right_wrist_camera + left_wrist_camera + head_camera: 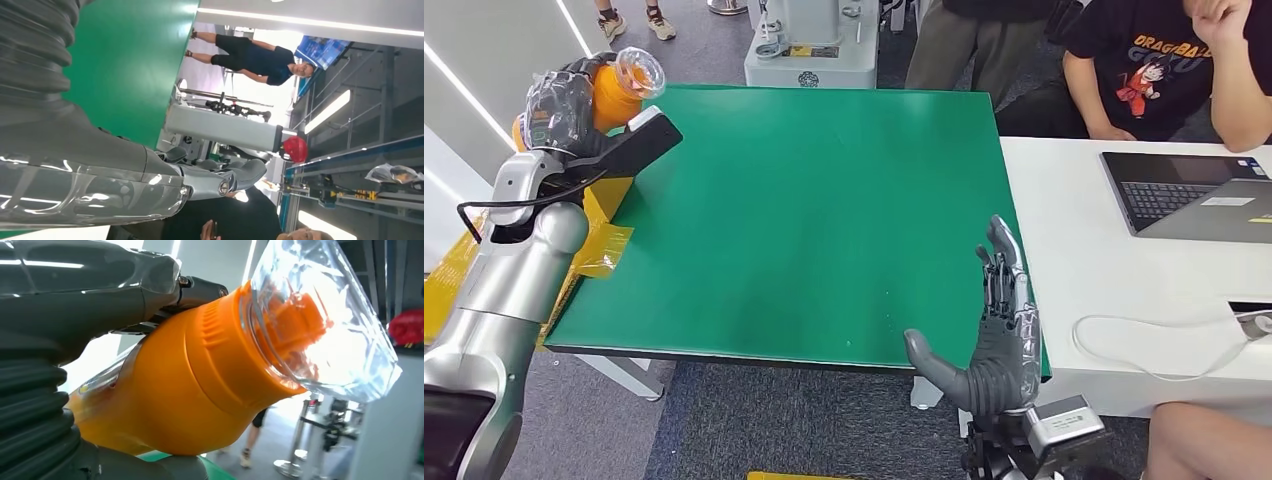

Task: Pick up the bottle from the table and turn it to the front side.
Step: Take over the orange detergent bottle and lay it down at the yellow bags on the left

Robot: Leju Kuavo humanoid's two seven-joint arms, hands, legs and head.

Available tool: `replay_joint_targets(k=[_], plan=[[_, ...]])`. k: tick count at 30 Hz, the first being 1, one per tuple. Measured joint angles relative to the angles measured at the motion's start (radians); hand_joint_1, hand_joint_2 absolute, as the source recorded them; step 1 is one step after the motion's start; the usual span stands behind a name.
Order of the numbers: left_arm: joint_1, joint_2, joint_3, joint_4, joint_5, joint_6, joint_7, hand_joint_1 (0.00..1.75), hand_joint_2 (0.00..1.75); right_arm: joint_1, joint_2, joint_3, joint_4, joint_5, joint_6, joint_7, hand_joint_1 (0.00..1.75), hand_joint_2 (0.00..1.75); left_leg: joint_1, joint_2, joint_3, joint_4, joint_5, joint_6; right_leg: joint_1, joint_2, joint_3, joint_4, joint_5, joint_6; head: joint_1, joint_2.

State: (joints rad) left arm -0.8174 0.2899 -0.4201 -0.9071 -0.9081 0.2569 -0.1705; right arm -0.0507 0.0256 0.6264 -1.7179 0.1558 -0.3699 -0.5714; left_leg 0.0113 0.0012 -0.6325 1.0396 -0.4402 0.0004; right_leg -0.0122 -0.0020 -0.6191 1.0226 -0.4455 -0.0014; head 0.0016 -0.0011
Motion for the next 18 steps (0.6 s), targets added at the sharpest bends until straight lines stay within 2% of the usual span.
replay_joint_targets(k=[9, 13, 18], plan=[[-0.035, 0.000, -0.108, 0.165, -0.235, -0.007, 0.075, 1.75, 1.75, 0.028, 0.000, -0.009, -0.035, 0.006, 0.030, 0.003, 0.00, 1.75, 0.000, 0.000, 0.000, 0.000, 0.000, 0.000, 0.000, 0.000, 0.000, 0.000, 0.000, 0.000, 0.000, 0.000], [-0.038, -0.014, -0.124, 0.237, -0.275, -0.007, 0.113, 1.75, 1.75, 0.044, 0.004, -0.014, -0.041, 0.020, 0.046, 0.005, 0.00, 1.75, 0.000, 0.000, 0.000, 0.000, 0.000, 0.000, 0.000, 0.001, 0.000, 0.000, 0.000, 0.000, 0.000, 0.000], [-0.035, -0.026, -0.128, 0.307, -0.295, -0.002, 0.120, 1.75, 1.75, 0.057, 0.019, -0.026, -0.042, 0.038, 0.071, 0.010, 0.00, 1.75, 0.000, 0.000, 0.000, 0.000, 0.000, 0.000, 0.000, 0.001, 0.000, 0.000, 0.000, 0.000, 0.000, 0.000]])
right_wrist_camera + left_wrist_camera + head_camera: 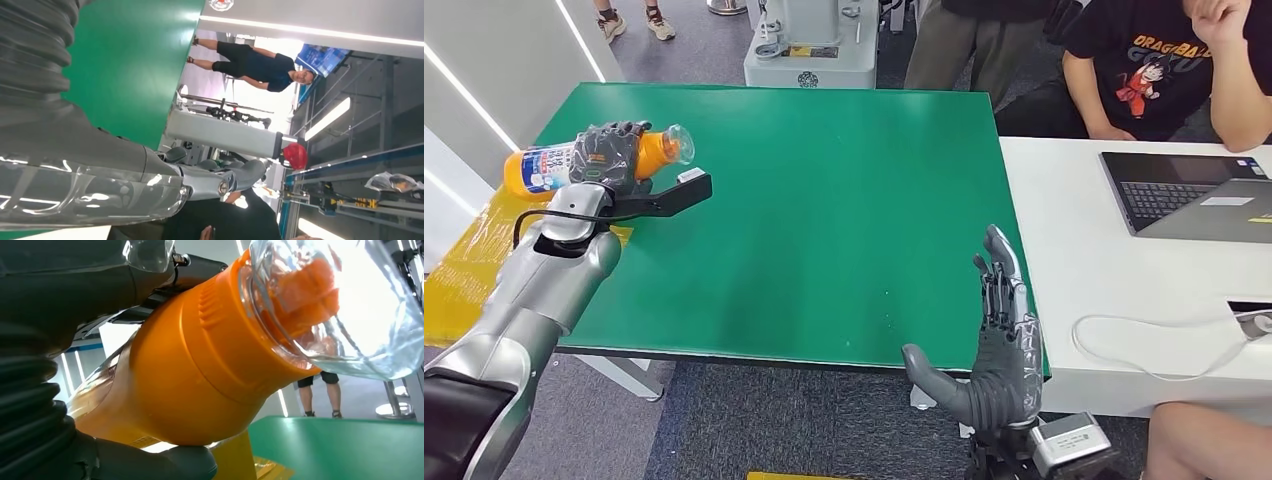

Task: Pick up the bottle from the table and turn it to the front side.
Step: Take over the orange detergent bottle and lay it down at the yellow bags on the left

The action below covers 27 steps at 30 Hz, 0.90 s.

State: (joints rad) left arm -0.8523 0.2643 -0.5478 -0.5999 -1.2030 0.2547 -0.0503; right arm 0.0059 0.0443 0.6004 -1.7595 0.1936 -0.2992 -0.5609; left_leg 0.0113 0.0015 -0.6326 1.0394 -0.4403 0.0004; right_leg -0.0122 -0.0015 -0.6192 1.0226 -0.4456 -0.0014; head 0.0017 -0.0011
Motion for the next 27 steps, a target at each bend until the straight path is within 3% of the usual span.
replay_joint_targets(k=[12, 27], plan=[[0.037, 0.003, 0.020, 0.086, 0.007, 0.018, -0.012, 1.75, 1.75, 0.025, 0.014, -0.023, -0.016, 0.014, 0.012, 0.001, 0.00, 1.75, 0.000, 0.000, 0.000, 0.000, 0.000, 0.000, 0.000, 0.000, 0.000, 0.000, 0.000, 0.000, 0.000, 0.000], [0.102, 0.016, 0.059, 0.150, -0.020, 0.077, -0.099, 1.75, 1.75, 0.022, 0.015, -0.025, -0.038, 0.028, 0.034, 0.022, 0.00, 1.75, 0.000, 0.000, 0.000, 0.000, 0.000, 0.000, 0.000, 0.000, 0.000, 0.000, 0.000, 0.000, 0.000, 0.000]])
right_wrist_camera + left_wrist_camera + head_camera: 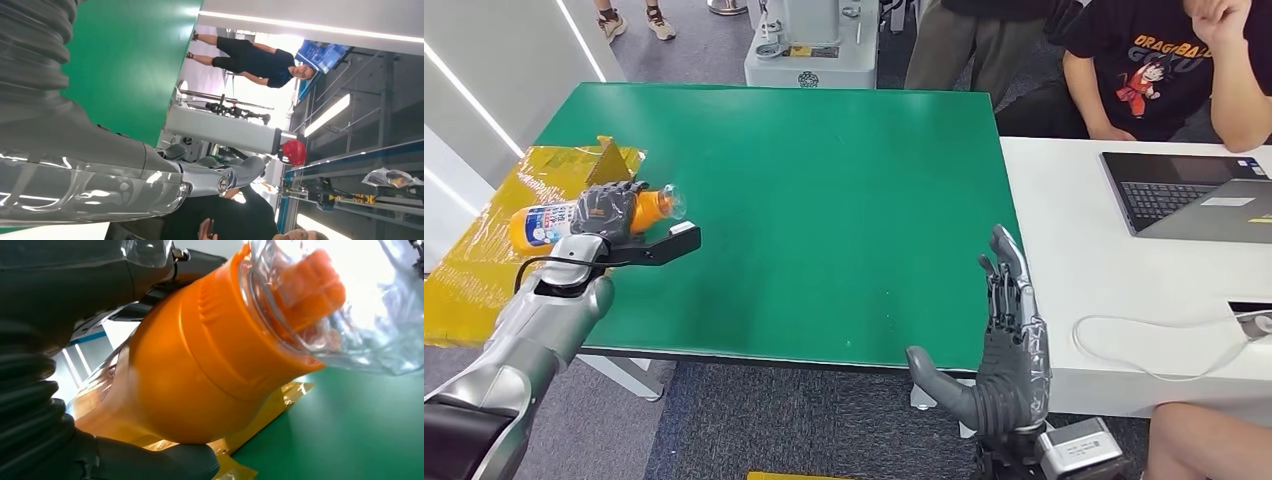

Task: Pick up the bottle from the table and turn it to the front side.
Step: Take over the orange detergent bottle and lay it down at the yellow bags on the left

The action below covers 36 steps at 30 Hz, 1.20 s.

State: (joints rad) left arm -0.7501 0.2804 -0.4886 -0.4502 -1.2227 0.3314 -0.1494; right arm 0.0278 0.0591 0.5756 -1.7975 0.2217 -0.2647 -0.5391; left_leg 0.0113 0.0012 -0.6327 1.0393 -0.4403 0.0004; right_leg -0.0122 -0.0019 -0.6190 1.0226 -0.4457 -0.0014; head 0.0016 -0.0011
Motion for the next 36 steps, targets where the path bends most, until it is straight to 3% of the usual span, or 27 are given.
replay_joint_targets(k=[7, 21, 36], plan=[[0.001, 0.018, 0.006, 0.021, -0.023, 0.009, -0.061, 1.75, 1.75, -0.013, 0.000, 0.000, 0.000, -0.003, 0.003, 0.004, 0.00, 1.75, 0.000, 0.000, 0.000, 0.000, 0.000, 0.000, 0.000, 0.000, 0.000, 0.000, 0.000, 0.000, 0.000, 0.000], [0.009, 0.021, 0.016, 0.041, -0.016, 0.008, -0.069, 1.75, 1.75, -0.021, -0.001, 0.000, -0.005, -0.006, 0.003, 0.007, 0.00, 1.75, 0.000, 0.000, 0.000, 0.000, 0.000, 0.000, 0.000, 0.000, 0.000, 0.000, 0.000, 0.000, 0.000, 0.000], [0.156, 0.033, 0.114, 0.058, 0.005, 0.106, -0.040, 1.75, 1.75, -0.060, -0.033, 0.012, 0.033, -0.044, 0.008, -0.016, 0.00, 1.75, 0.000, 0.000, 0.000, 0.000, 0.000, 0.000, 0.000, 0.000, 0.000, 0.000, 0.000, 0.000, 0.000, 0.000]])
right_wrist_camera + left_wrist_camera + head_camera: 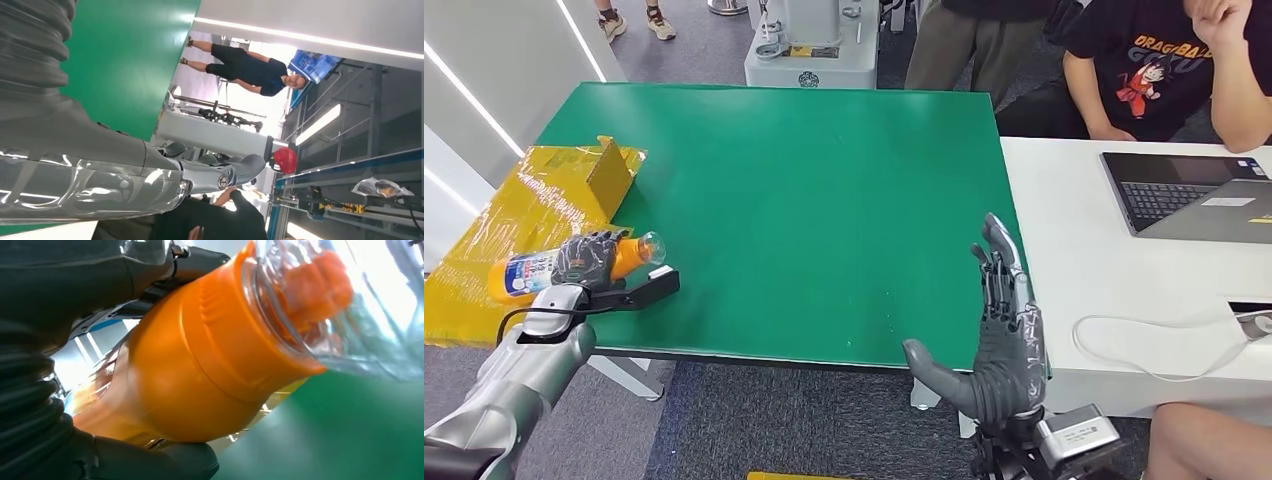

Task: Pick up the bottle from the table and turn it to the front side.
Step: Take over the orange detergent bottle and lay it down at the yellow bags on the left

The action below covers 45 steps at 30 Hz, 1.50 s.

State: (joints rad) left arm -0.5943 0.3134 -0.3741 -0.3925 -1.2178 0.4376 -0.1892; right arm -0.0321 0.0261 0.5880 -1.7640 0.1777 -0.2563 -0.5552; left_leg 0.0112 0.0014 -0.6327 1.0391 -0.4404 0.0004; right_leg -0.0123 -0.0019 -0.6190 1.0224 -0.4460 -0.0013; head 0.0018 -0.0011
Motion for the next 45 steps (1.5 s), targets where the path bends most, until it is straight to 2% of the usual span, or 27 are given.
replay_joint_targets(k=[7, 10, 11, 14, 37, 40, 43, 45], plan=[[0.020, 0.002, 0.027, 0.000, -0.040, 0.020, -0.002, 1.75, 1.75, -0.007, -0.016, 0.025, 0.020, -0.018, -0.032, -0.005, 0.00, 1.75, 0.000, 0.000, 0.000, 0.000, 0.000, 0.000, 0.000, 0.000, 0.000, 0.000, 0.000, 0.000, 0.000, 0.000], [0.028, 0.001, 0.038, 0.000, -0.066, 0.036, -0.002, 0.62, 1.75, -0.016, -0.021, 0.037, 0.026, -0.026, -0.044, -0.002, 0.00, 1.75, 0.000, 0.000, 0.000, 0.000, 0.001, -0.001, 0.000, 0.000, 0.000, 0.000, 0.000, 0.000, 0.000, 0.000], [0.031, 0.001, 0.041, 0.000, -0.074, 0.043, -0.001, 0.18, 1.75, -0.018, -0.022, 0.040, 0.028, -0.028, -0.046, 0.000, 0.00, 1.75, 0.000, 0.000, 0.000, 0.000, 0.001, -0.001, 0.000, 0.000, 0.000, 0.000, 0.000, 0.000, 0.000, 0.000], [0.037, 0.001, 0.049, 0.000, -0.092, 0.070, 0.006, 0.00, 1.75, -0.023, -0.025, 0.046, 0.032, -0.032, -0.050, 0.004, 0.00, 1.75, 0.000, 0.000, 0.000, 0.000, 0.001, -0.001, 0.000, 0.000, 0.000, 0.000, 0.000, 0.000, 0.000, 0.000], [0.039, -0.023, 0.121, 0.000, -0.153, 0.123, -0.030, 0.00, 1.75, -0.038, -0.044, 0.081, 0.040, -0.061, -0.089, -0.001, 0.00, 1.75, 0.000, 0.000, 0.001, 0.000, 0.001, -0.001, 0.000, 0.000, 0.000, 0.000, 0.000, 0.000, 0.000, 0.000], [0.042, -0.031, 0.142, -0.017, -0.097, 0.183, -0.112, 0.00, 1.75, -0.038, -0.044, 0.083, 0.040, -0.063, -0.096, -0.002, 0.00, 1.75, 0.000, 0.000, 0.001, 0.000, 0.001, -0.001, 0.000, 0.000, 0.000, 0.000, 0.000, 0.000, 0.000, 0.000], [0.060, -0.061, 0.194, -0.102, 0.070, 0.243, -0.304, 0.00, 1.75, -0.038, -0.044, 0.083, 0.039, -0.063, -0.088, 0.001, 0.00, 1.75, 0.000, 0.000, 0.001, 0.000, 0.001, -0.001, 0.000, 0.000, 0.000, 0.000, 0.000, 0.000, 0.000, 0.000], [0.079, -0.092, 0.222, -0.193, 0.203, 0.247, -0.407, 0.00, 1.75, -0.038, -0.044, 0.083, 0.039, -0.062, -0.080, 0.003, 0.00, 1.75, 0.000, -0.001, 0.001, 0.000, 0.001, -0.001, 0.000, -0.001, 0.001, 0.000, 0.001, 0.000, 0.000, 0.000]])
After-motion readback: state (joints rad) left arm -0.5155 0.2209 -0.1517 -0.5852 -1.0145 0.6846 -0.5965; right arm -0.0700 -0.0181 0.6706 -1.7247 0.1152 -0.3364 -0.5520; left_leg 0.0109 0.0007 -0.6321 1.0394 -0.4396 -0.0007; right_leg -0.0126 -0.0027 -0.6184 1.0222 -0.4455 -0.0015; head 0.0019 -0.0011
